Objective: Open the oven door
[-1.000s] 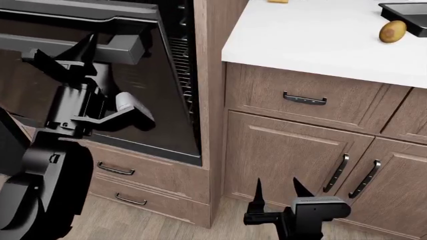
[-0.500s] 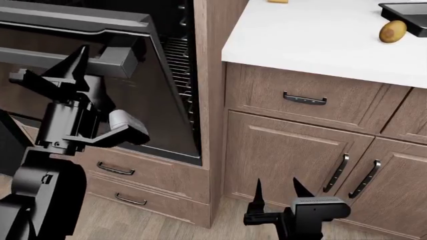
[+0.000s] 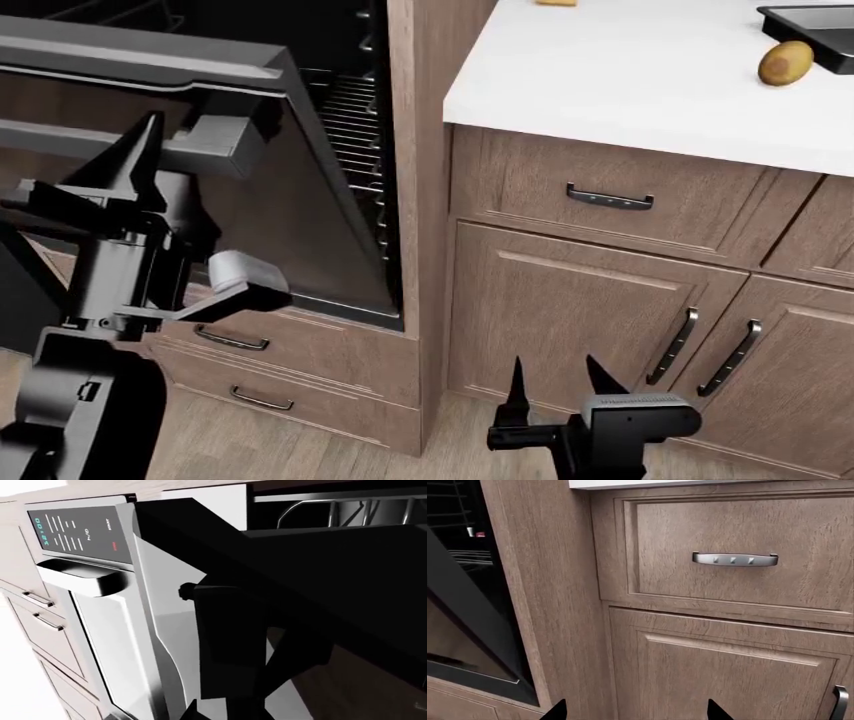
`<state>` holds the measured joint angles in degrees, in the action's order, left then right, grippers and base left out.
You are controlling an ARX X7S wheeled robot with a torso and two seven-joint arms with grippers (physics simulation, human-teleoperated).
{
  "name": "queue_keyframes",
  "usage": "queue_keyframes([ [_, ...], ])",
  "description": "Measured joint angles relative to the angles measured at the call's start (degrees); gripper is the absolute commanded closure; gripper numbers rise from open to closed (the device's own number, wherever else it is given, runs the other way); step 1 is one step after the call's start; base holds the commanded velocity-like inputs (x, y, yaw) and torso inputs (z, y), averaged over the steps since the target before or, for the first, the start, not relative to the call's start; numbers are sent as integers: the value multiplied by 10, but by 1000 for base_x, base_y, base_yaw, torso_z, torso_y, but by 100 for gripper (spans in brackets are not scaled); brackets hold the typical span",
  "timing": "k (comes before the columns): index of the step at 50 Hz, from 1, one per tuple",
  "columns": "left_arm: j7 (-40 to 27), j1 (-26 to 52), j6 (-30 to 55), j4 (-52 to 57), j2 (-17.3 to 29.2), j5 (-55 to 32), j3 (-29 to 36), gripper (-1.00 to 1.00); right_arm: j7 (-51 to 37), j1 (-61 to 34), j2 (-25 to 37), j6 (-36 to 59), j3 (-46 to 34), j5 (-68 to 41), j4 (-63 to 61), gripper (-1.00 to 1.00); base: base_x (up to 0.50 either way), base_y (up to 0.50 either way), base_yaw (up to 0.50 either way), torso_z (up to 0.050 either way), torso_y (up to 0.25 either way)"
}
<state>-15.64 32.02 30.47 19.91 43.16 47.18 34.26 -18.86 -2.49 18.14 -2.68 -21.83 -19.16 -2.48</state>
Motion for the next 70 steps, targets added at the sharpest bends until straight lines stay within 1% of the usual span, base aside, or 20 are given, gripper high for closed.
queue_keyframes([
  [20,-43,-47,3,17,3,5,-17,100,-3,1,3,0,-3,-1,-3,-100,-1,4,6,1,3],
  [51,-110,-123,9,29,9,40,-37,100,-7,0,5,-4,-7,-1,0,-100,-1,3,6,1,2],
  [70,-148,-155,8,25,9,56,-45,100,-9,-1,6,-7,-9,-1,3,-100,-1,3,5,1,2],
])
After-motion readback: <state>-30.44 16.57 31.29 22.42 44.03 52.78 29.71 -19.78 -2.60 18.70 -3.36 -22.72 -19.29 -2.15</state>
